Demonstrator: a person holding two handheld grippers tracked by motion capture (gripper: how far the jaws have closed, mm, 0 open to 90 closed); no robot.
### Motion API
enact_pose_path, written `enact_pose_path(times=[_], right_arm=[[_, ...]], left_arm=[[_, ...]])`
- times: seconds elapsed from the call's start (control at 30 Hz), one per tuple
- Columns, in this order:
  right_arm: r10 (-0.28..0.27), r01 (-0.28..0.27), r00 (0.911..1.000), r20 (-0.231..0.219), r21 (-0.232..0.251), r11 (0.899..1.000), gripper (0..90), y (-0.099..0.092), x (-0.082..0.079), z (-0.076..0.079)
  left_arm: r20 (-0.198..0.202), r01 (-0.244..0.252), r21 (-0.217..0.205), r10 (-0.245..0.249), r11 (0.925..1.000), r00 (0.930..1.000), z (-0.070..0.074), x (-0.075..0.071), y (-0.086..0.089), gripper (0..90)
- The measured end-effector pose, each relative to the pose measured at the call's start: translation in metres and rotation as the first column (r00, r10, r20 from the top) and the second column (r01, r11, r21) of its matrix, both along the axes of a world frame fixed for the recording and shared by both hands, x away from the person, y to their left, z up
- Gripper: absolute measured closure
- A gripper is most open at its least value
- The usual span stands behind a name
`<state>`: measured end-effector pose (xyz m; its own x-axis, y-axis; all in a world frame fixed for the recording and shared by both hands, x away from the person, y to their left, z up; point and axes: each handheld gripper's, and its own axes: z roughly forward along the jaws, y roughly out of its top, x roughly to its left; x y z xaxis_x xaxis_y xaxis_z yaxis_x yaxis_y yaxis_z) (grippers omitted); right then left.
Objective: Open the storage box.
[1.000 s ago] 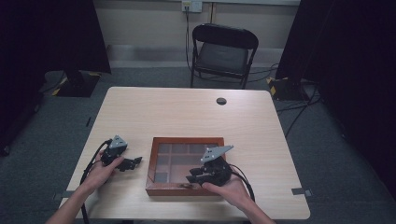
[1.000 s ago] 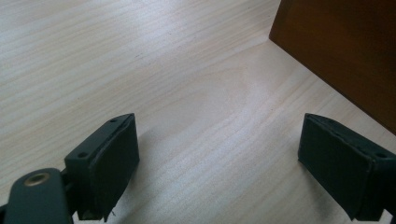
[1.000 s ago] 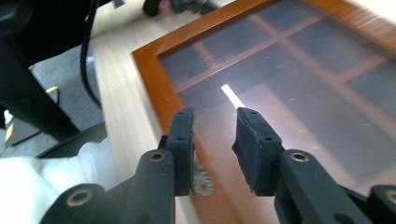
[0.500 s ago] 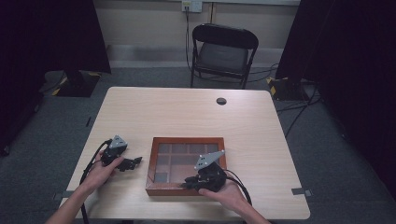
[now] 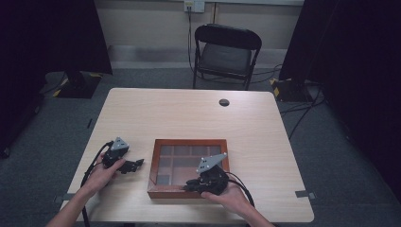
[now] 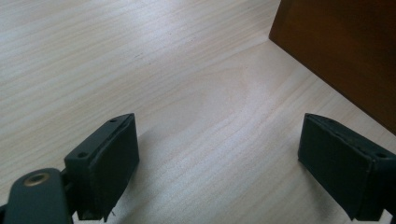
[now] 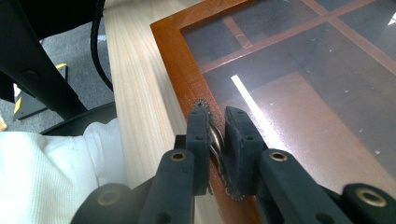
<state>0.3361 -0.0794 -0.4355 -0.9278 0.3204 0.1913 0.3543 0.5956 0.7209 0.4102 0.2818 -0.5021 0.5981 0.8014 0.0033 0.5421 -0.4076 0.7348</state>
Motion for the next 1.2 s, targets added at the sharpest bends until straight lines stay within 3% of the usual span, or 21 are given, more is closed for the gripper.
enact_pose_path(times=[0.7,1.2], right_arm=[[0.034,-0.035,0.9992,-0.021,-0.018,0.999,82.0,0.003,0.0,0.005],[0.04,-0.039,0.9986,-0.034,0.027,0.999,82.2,-0.001,0.006,0.022]], left_arm=[[-0.001,0.002,0.003,-0.002,1.0,1.0,0.0,0.0,0.0,11.7],[0.003,0.001,0.004,-0.001,1.0,1.0,0.0,0.0,0.0,11.7]])
